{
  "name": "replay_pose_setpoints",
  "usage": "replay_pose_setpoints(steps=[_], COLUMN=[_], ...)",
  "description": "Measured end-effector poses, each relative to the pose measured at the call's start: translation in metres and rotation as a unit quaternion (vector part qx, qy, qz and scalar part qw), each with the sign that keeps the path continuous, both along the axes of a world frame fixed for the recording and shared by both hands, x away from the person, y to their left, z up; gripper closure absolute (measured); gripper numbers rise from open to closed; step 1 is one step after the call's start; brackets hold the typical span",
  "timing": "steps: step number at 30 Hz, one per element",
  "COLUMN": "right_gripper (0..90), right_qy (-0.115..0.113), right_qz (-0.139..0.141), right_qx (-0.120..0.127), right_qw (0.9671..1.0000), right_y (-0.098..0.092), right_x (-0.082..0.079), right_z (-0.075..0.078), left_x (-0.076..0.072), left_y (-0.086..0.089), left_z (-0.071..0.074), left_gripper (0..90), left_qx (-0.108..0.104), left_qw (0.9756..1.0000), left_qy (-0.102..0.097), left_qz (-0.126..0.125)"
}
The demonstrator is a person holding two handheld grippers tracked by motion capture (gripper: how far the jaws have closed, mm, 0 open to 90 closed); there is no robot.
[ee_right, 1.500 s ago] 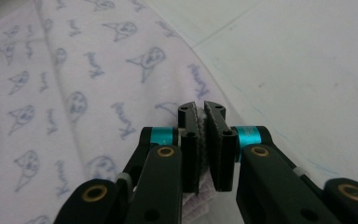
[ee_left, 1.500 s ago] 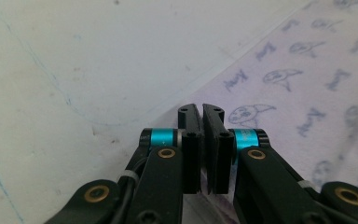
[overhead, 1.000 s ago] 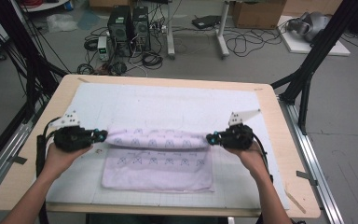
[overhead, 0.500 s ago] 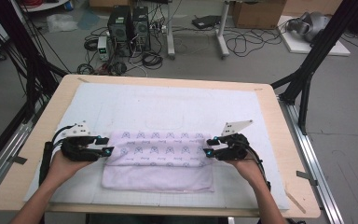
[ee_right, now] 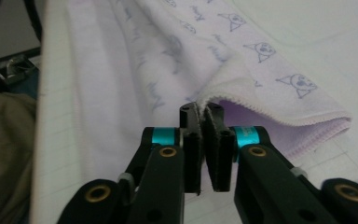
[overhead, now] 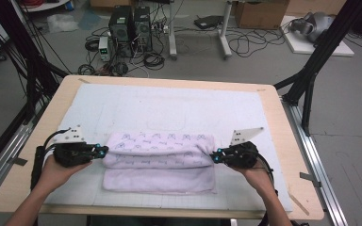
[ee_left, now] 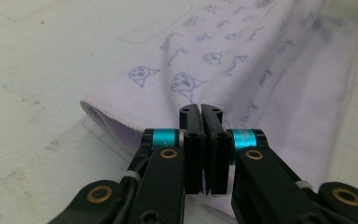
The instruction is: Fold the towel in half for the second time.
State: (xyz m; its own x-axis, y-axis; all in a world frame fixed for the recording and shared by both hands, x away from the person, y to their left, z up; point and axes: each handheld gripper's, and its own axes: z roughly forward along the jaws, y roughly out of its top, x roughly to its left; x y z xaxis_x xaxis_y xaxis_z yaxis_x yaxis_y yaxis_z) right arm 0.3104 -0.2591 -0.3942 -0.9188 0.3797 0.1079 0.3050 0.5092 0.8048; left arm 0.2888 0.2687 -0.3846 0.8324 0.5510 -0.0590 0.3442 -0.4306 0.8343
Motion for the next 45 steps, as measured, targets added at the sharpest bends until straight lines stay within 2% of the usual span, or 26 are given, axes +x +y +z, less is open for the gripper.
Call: replay_pose_setpoints(steps=[3,5,7,8,11,16,19,21,23,25,26,27,29,32,35,39,41,43,44,45], right_gripper=[74.2,71.5,69.2,67.2,63.1,58.0,56.6,56.6,57.8,67.1,74.2,79.9,85.0,86.0,86.4,86.6,86.5,86.3,85.1,81.7], right_qy=[-0.012,-0.015,-0.016,-0.023,-0.027,-0.006,0.005,0.011,0.012,0.011,0.011,0.012,0.006,0.011,0.001,-0.018,-0.024,-0.009,0.003,0.014], right_qz=[-0.005,-0.007,-0.002,-0.004,0.005,0.019,0.033,0.044,0.043,0.037,0.033,0.036,0.041,0.034,0.029,0.036,0.046,0.061,0.068,0.073], right_qx=[0.015,0.008,0.001,-0.01,-0.032,-0.073,-0.078,-0.08,-0.086,-0.074,-0.077,-0.077,-0.079,-0.063,-0.035,-0.008,-0.001,-0.003,-0.006,-0.007], right_qw=[0.9998,0.9998,0.9999,0.9997,0.9991,0.9971,0.9964,0.9957,0.9953,0.9965,0.9964,0.9963,0.996,0.9974,0.999,0.9991,0.9987,0.9981,0.9976,0.9972], right_y=[-0.007,-0.005,0.001,0.006,0.015,0.026,0.03,0.031,0.032,0.03,0.029,0.029,0.03,0.028,0.022,0.018,0.016,0.014,0.014,0.014], right_x=[-0.012,-0.013,-0.011,-0.009,-0.006,0.004,0.004,0.002,-0.001,-0.002,-0.002,-0.002,-0.001,-0.001,-0.003,-0.015,-0.025,-0.036,-0.04,-0.042], right_z=[0.007,0.006,0.002,0.0,-0.005,-0.021,-0.027,-0.034,-0.041,-0.043,-0.043,-0.043,-0.041,-0.037,-0.025,-0.004,0.003,0.0,-0.005,-0.011], left_x=[-0.008,-0.01,-0.009,-0.008,-0.006,-0.003,-0.005,-0.006,-0.006,-0.006,-0.006,-0.007,-0.008,-0.01,-0.017,-0.033,-0.045,-0.056,-0.059,-0.06], left_y=[0.003,0.0,-0.005,-0.008,-0.018,-0.024,-0.025,-0.024,-0.025,-0.026,-0.026,-0.027,-0.026,-0.02,-0.013,-0.009,-0.009,-0.01,-0.01,-0.01], left_z=[0.004,0.002,-0.005,-0.008,-0.021,-0.04,-0.049,-0.052,-0.052,-0.051,-0.051,-0.051,-0.049,-0.041,-0.023,-0.005,-0.006,-0.016,-0.022,-0.028], left_gripper=[65.7,60.0,60.1,60.5,61.7,61.2,60.4,62.7,70.1,79.0,83.4,85.3,86.7,87.2,87.5,87.6,87.7,86.9,82.7,74.6], left_qx=[-0.002,0.005,0.011,0.013,0.028,0.05,0.072,0.069,0.068,0.072,0.073,0.074,0.069,0.057,0.037,0.035,0.043,0.048,0.049,0.054], left_qw=[1.0,1.0,0.9999,0.9998,0.9992,0.9978,0.9963,0.9968,0.9968,0.9966,0.9966,0.9966,0.9971,0.9982,0.9992,0.9987,0.9981,0.9976,0.9974,0.9974], left_qy=[0.001,0.003,0.008,0.011,0.019,0.036,0.037,0.032,0.031,0.026,0.023,0.022,0.019,0.01,-0.008,-0.033,-0.032,-0.018,-0.011,-0.007], left_qz=[0.001,-0.002,-0.007,-0.012,-0.019,-0.025,-0.028,-0.025,-0.026,-0.028,-0.029,-0.028,-0.024,-0.017,-0.011,-0.017,-0.031,-0.048,-0.051,-0.047])
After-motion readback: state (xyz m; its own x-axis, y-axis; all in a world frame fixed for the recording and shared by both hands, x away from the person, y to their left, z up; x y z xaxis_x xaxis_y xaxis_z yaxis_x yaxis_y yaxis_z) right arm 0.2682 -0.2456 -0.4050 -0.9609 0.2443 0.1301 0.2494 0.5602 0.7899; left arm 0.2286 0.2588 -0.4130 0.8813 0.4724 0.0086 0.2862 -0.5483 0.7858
